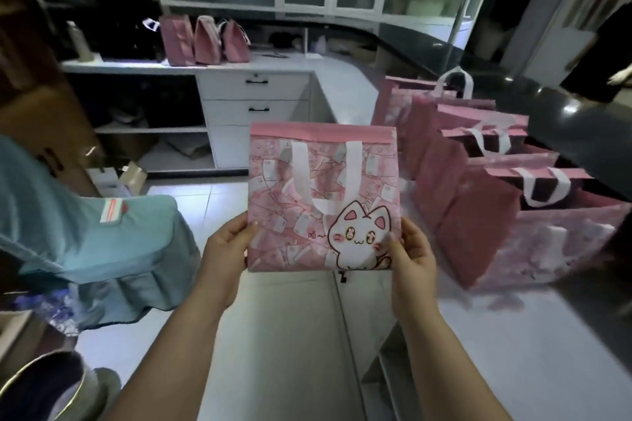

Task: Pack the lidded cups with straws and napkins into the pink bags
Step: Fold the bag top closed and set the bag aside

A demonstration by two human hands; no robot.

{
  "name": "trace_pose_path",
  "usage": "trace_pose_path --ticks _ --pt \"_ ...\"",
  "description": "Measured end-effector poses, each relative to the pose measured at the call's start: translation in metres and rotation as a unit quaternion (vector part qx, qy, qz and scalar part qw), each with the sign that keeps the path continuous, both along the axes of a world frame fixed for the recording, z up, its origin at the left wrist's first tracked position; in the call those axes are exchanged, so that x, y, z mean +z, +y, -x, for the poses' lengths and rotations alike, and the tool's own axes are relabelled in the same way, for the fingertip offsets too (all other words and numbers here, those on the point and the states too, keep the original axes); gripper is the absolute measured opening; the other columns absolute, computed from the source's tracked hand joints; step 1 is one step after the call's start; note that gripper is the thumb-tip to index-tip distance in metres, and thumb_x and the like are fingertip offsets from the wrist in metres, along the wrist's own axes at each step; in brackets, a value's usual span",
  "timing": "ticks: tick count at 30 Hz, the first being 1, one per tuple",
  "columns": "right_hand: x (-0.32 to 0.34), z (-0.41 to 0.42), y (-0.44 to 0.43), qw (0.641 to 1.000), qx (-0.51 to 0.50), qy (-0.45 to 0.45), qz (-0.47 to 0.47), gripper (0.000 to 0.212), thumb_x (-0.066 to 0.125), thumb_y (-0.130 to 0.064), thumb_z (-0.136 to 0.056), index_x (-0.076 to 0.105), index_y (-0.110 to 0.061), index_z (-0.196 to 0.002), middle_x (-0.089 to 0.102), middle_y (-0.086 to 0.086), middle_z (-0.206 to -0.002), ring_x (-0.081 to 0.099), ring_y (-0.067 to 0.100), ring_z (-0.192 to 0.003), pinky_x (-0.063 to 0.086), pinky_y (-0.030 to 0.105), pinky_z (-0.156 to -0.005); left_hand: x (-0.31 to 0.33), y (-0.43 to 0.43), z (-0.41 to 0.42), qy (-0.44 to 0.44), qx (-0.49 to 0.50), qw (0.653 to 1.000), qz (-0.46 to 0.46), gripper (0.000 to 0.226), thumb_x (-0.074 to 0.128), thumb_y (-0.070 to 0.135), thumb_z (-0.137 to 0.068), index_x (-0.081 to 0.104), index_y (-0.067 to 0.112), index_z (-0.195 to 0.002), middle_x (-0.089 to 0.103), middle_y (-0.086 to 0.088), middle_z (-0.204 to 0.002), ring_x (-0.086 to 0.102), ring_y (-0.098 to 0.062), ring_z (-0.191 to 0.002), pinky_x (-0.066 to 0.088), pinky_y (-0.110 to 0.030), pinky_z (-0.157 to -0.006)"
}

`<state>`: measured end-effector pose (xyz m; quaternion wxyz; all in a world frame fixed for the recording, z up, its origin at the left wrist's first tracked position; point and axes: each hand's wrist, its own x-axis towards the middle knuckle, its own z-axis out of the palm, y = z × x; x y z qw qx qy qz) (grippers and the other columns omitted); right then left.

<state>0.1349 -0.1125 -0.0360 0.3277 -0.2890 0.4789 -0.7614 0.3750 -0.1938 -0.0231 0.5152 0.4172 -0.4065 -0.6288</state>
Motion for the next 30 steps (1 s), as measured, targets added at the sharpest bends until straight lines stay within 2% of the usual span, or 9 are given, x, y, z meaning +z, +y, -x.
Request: trace_pose_path --ticks 3,9,11,15,17,20,25,30 --pt "0.005 -0.036 -0.071 1.0 0.012 0.0 0.013 0.031 0.056 0.004 -0.092 0.066 -0.018 -0.112 0.075 -0.009 -0.093 0.069 0.005 -0.082 0.054 0.019 -0.067 0.009 -0.058 -0.033 0.006 0.04 0.999 -0.004 0.023 0.055 0.01 -0.097 0.072 0.02 -0.108 0.074 -0.007 -0.107 0.073 -0.019 -0.086 0.058 -0.027 -0.059" --pt "0.019 -0.073 -0.182 1.0 0.013 -0.003 0.013 0.032 0.058 0.002 -0.092 0.069 -0.025 -0.104 0.075 -0.008 -0.094 0.07 0.006 -0.084 0.055 0.02 -0.068 0.025 -0.168 -0.055 -0.015 0.084 0.996 0.025 0.026 0.052 0.012 -0.1 0.074 0.026 -0.098 0.075 -0.003 -0.104 0.072 -0.023 -0.095 0.059 -0.032 -0.071" --pt "0.027 -0.071 -0.216 1.0 0.009 0.002 0.006 0.031 0.058 0.0 -0.093 0.07 -0.026 -0.105 0.074 -0.006 -0.097 0.07 0.009 -0.088 0.055 0.023 -0.071 0.028 -0.204 -0.052 -0.013 0.088 0.996 0.019 0.024 0.053 0.013 -0.1 0.073 0.026 -0.096 0.075 -0.001 -0.101 0.072 -0.022 -0.093 0.059 -0.032 -0.068" --pt "0.046 -0.056 -0.283 1.0 -0.004 0.023 0.015 0.029 0.056 0.0 -0.094 0.067 -0.024 -0.106 0.074 -0.009 -0.095 0.069 0.005 -0.087 0.054 0.019 -0.071 0.036 -0.275 -0.033 0.009 0.095 0.995 0.006 0.024 0.056 0.015 -0.098 0.073 0.026 -0.086 0.076 0.002 -0.094 0.072 -0.022 -0.09 0.055 -0.028 -0.061" --pt "0.052 -0.045 -0.318 0.999 -0.008 0.021 0.022 0.03 0.055 0.003 -0.094 0.066 -0.024 -0.103 0.074 -0.012 -0.088 0.068 0.002 -0.081 0.053 0.017 -0.069 0.039 -0.312 -0.02 0.027 0.095 0.995 0.0 0.022 0.057 0.016 -0.097 0.074 0.027 -0.087 0.075 0.004 -0.097 0.072 -0.018 -0.09 0.055 -0.027 -0.062" --pt "0.055 -0.02 -0.371 1.0 -0.008 0.01 0.026 0.027 0.055 0.003 -0.093 0.065 -0.019 -0.104 0.074 -0.011 -0.088 0.068 0.004 -0.081 0.055 0.021 -0.072 0.042 -0.37 0.007 0.053 0.091 0.994 -0.008 0.016 0.061 0.016 -0.095 0.074 0.025 -0.094 0.075 0.001 -0.102 0.071 -0.019 -0.092 0.058 -0.032 -0.068" --pt "0.066 0.034 -0.475 0.999 -0.007 -0.004 0.05 0.023 0.057 0.002 -0.093 0.065 -0.017 -0.103 0.073 -0.008 -0.09 0.067 0.008 -0.085 0.056 0.026 -0.078 0.059 -0.474 0.057 0.069 0.075 0.995 0.006 0.015 0.061 0.013 -0.094 0.073 0.023 -0.095 0.076 0.003 -0.093 0.072 -0.016 -0.079 0.055 -0.025 -0.055" --pt "0.082 0.084 -0.59 0.998 0.0 -0.001 0.055 0.019 0.057 -0.002 -0.094 0.065 -0.017 -0.102 0.073 -0.007 -0.095 0.068 0.009 -0.088 0.057 0.029 -0.079 0.087 -0.582 0.102 0.056 0.066 0.996 0.03 0.016 0.06 0.014 -0.095 0.072 0.024 -0.091 0.076 0.003 -0.091 0.072 -0.015 -0.078 0.055 -0.027 -0.057"
